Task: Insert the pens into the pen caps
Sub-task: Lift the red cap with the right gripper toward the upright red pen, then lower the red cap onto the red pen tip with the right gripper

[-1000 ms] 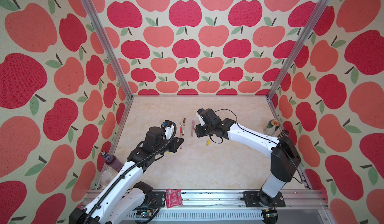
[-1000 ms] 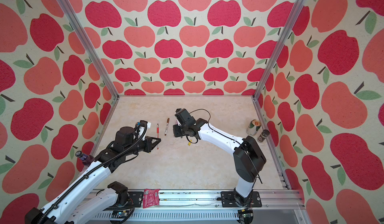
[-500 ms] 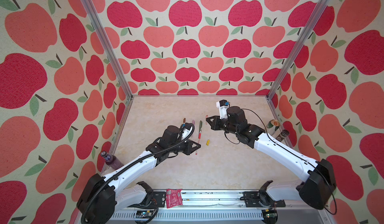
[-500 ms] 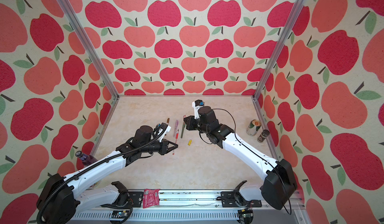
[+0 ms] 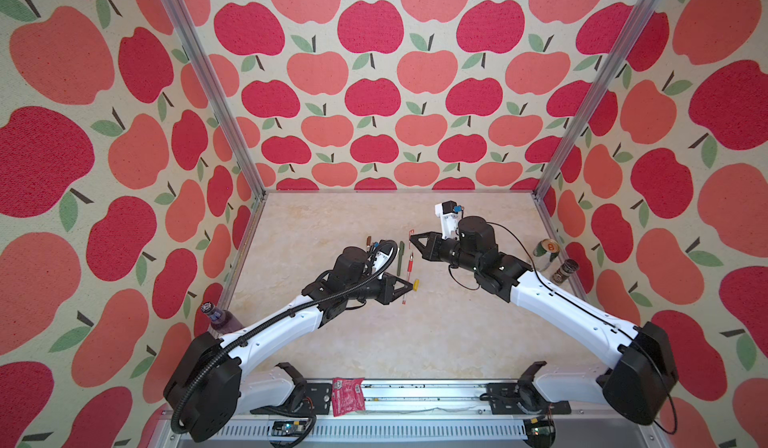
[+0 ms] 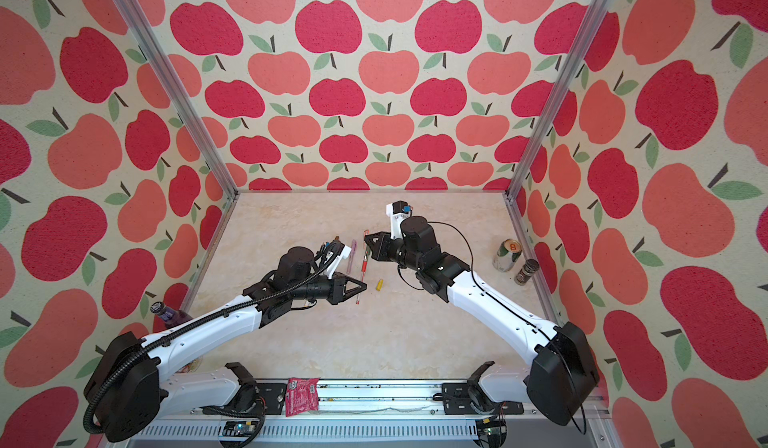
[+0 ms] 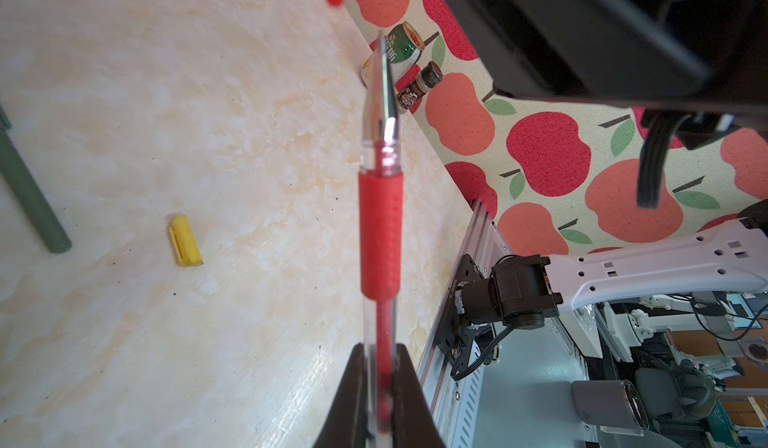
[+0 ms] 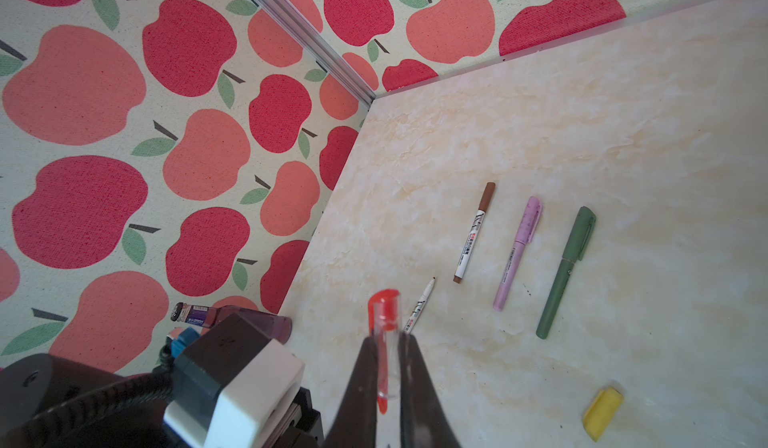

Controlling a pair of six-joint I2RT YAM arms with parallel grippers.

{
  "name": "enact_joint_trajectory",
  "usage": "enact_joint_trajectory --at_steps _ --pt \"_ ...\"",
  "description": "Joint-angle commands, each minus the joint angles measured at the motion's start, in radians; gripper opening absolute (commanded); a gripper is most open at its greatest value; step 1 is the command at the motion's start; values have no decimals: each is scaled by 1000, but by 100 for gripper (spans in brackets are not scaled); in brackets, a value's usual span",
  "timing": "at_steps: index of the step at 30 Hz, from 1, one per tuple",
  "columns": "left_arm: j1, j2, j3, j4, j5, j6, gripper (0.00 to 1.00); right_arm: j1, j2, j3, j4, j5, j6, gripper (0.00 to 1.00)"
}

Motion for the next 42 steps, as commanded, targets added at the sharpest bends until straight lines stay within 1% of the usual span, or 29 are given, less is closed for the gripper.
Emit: enact_joint_trajectory --at_steps 1,11,22,42 --pt "-4 10 33 31 -1 -5 3 -6 -35 -17 28 -11 19 9" --pt "-5 -2 25 36 -32 -4 3 -5 -42 -34 30 -17 35 9" --pt "-4 -7 28 35 -31 1 3 3 -15 -53 61 -26 58 9" --pt "1 -29 8 48 -72 -4 3 26 -11 -70 79 -24 75 9"
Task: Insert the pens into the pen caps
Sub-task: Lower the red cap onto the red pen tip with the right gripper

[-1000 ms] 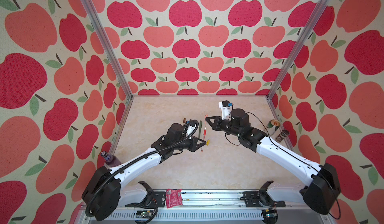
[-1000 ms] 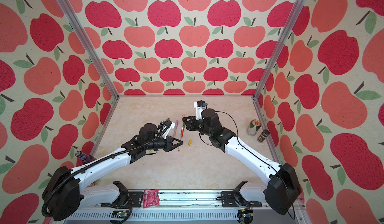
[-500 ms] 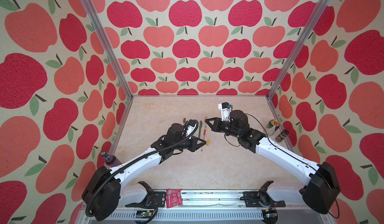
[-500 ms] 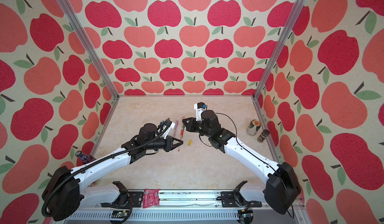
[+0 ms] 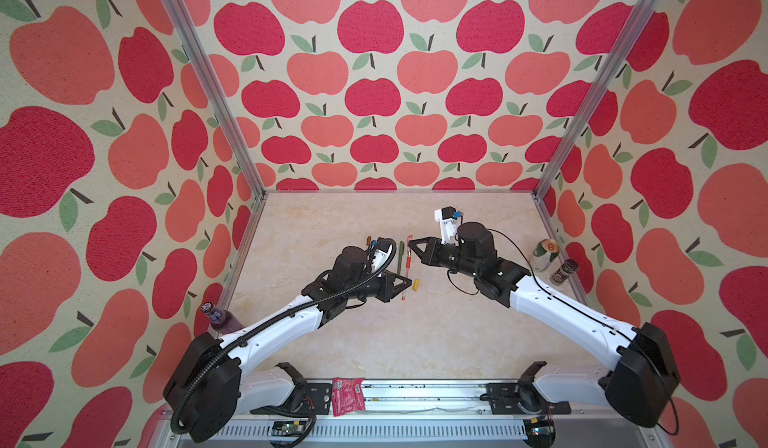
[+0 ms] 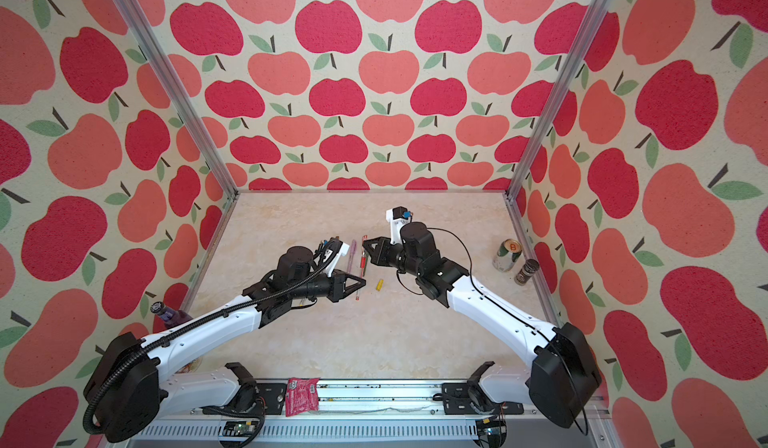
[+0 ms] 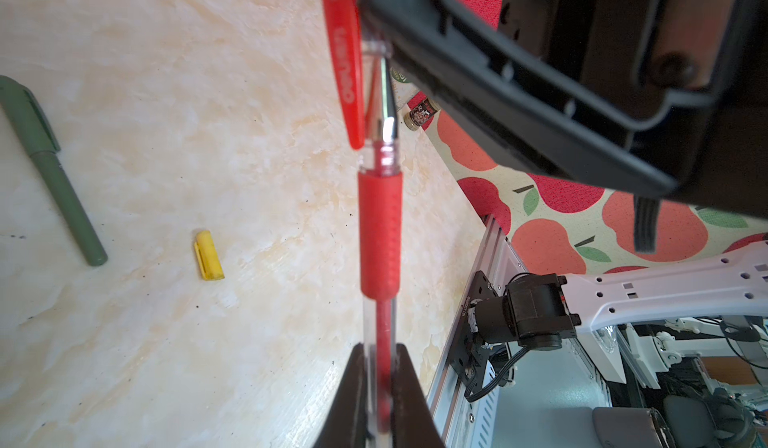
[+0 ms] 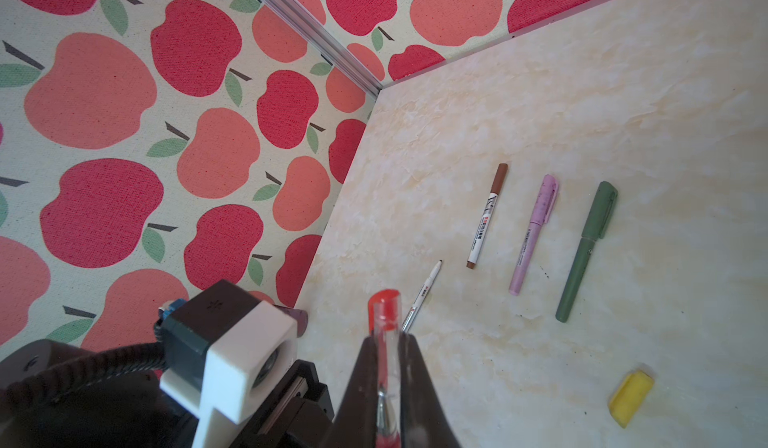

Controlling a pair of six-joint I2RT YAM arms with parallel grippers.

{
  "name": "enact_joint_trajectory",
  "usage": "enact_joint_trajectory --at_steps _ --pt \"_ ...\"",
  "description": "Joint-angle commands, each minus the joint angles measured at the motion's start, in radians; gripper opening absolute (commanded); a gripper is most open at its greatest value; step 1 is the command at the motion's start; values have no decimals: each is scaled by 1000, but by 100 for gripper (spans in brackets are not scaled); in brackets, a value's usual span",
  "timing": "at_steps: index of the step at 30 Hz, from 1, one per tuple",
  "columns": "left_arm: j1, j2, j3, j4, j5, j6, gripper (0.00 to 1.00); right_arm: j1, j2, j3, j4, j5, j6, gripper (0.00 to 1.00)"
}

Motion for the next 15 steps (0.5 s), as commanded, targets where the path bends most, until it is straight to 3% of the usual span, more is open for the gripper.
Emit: enact_joint_trajectory --at_steps 1,15 --pt "0 -28 6 31 -13 -3 3 12 -1 -13 25 -7 9 9" --pt "9 -39 -5 35 -26 -11 3 24 -5 -10 24 -5 11 8"
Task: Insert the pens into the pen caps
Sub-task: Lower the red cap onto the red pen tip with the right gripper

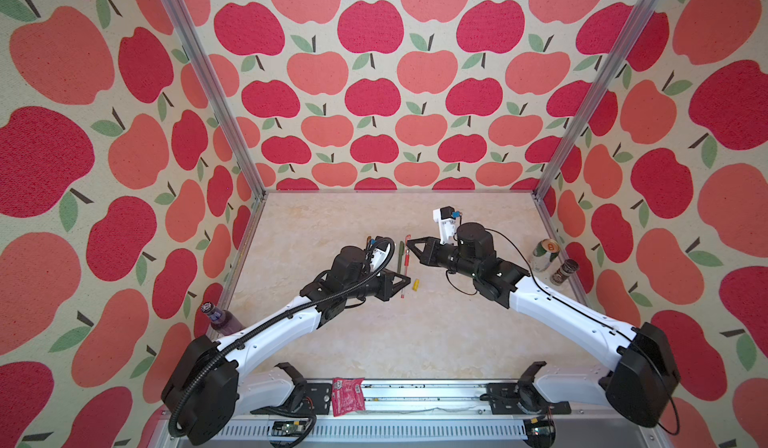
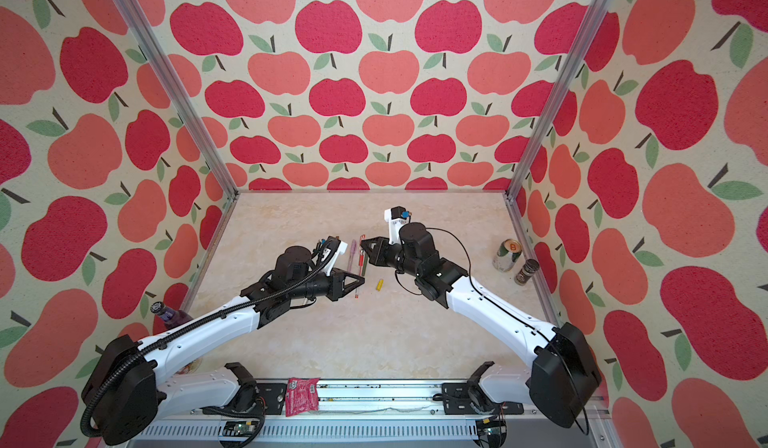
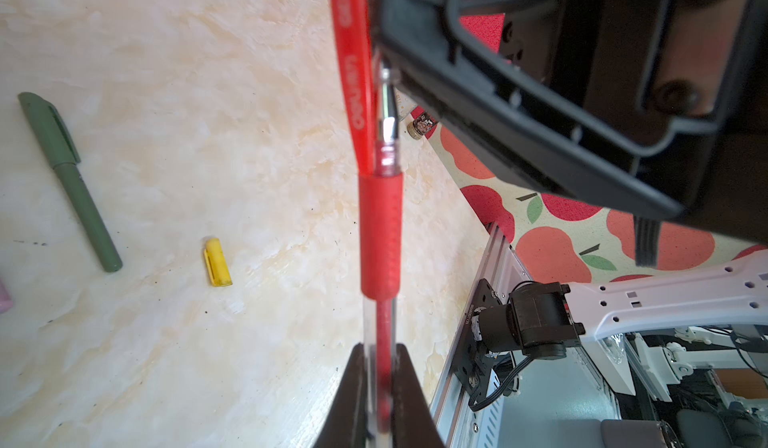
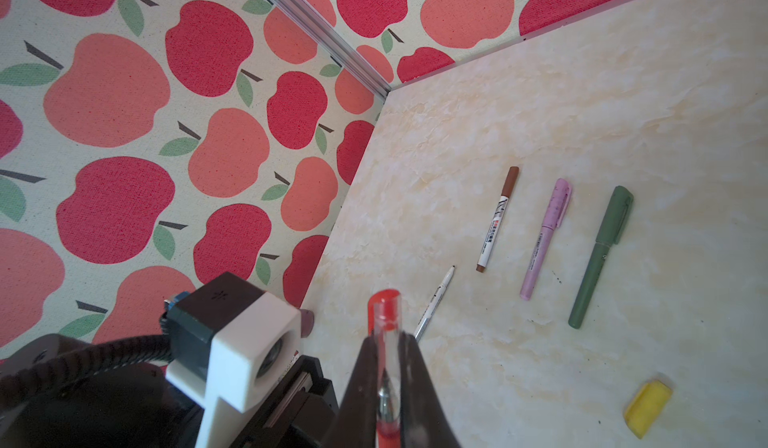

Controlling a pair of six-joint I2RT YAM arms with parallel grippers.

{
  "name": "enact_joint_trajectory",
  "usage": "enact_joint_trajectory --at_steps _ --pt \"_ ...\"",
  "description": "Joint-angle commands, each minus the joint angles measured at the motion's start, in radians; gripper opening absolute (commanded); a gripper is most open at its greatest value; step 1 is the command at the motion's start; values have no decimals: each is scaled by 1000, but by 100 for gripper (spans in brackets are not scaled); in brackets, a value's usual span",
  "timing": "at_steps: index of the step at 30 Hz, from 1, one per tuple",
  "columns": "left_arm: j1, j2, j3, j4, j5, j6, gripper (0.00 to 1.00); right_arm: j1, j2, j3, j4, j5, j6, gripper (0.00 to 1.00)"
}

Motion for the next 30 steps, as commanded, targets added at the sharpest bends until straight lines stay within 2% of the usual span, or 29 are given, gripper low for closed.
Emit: enact_joint_trajectory --at_steps 1,16,23,26,28,30 --pt "5 -24 -5 35 -7 -12 3 12 -5 -10 4 -8 9 8" --pt "20 -60 -18 52 -37 -7 3 38 0 -17 -7 -4 8 8" --pt "33 -60 -16 55 -11 15 3 43 -1 -16 -8 -17 3 10" --pt "46 -52 -12 56 64 46 3 41 -10 -9 -17 -26 -15 18" --pt "51 -42 -12 38 112 81 3 34 -25 2 -22 -38 -35 33" --pt "51 -35 -16 13 134 109 3 25 -47 12 -29 -52 -55 39"
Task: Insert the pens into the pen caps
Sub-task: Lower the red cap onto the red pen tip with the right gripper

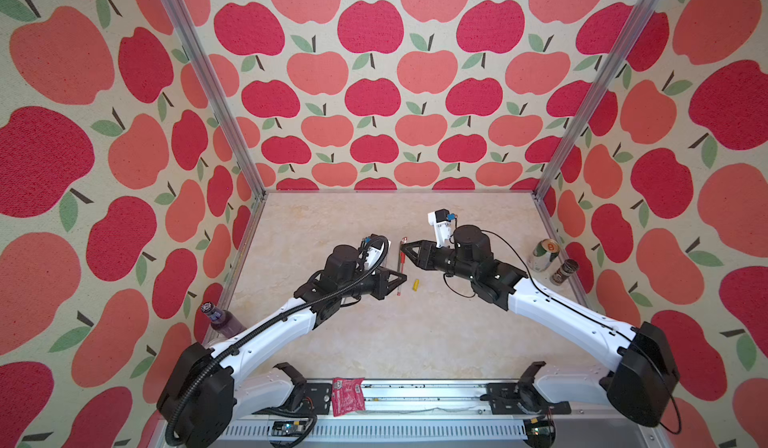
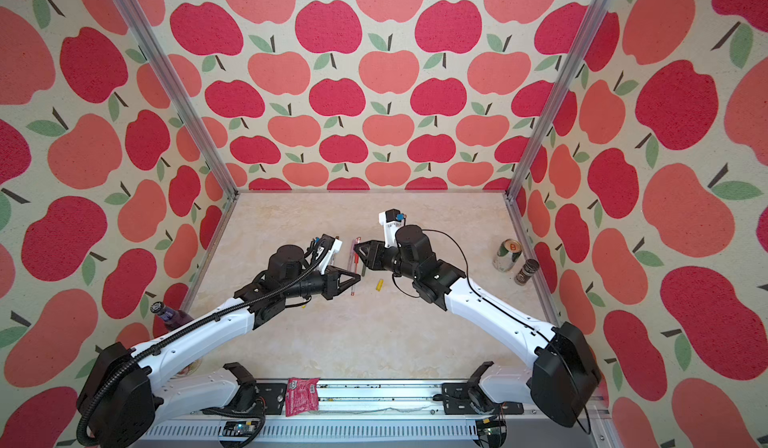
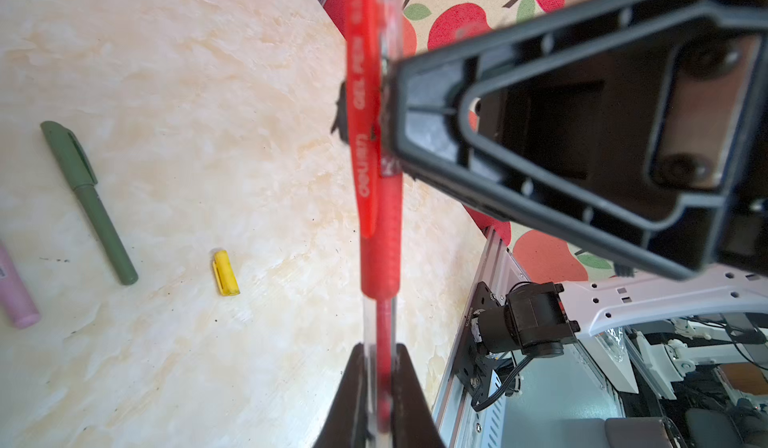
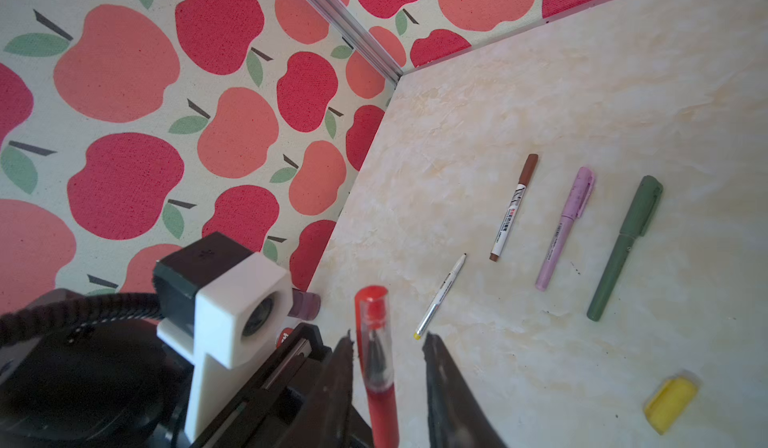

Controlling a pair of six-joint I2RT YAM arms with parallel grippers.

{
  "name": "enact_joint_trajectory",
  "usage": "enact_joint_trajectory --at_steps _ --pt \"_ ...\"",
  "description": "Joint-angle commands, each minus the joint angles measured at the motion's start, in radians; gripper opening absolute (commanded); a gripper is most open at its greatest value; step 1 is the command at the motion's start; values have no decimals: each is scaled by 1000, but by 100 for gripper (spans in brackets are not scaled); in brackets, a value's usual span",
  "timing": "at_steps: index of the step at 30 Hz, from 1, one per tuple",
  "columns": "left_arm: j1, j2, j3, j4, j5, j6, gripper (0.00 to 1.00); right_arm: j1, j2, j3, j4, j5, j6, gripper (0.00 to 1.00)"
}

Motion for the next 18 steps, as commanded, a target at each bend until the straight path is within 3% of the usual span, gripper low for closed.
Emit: enact_joint_trajectory --at_steps 1,7,13,18 --pt "4 6 -4 -6 91 77 3 -12 -57 16 -23 -38 -53 44" --pt "7 -1 2 -58 190 146 4 -68 -140 57 -104 -105 -133 58" --pt "7 -17 54 -136 295 224 5 -115 -150 110 -246 -192 -221 60" --pt "6 -16 90 -189 317 255 5 -121 -100 159 -306 -283 -247 59"
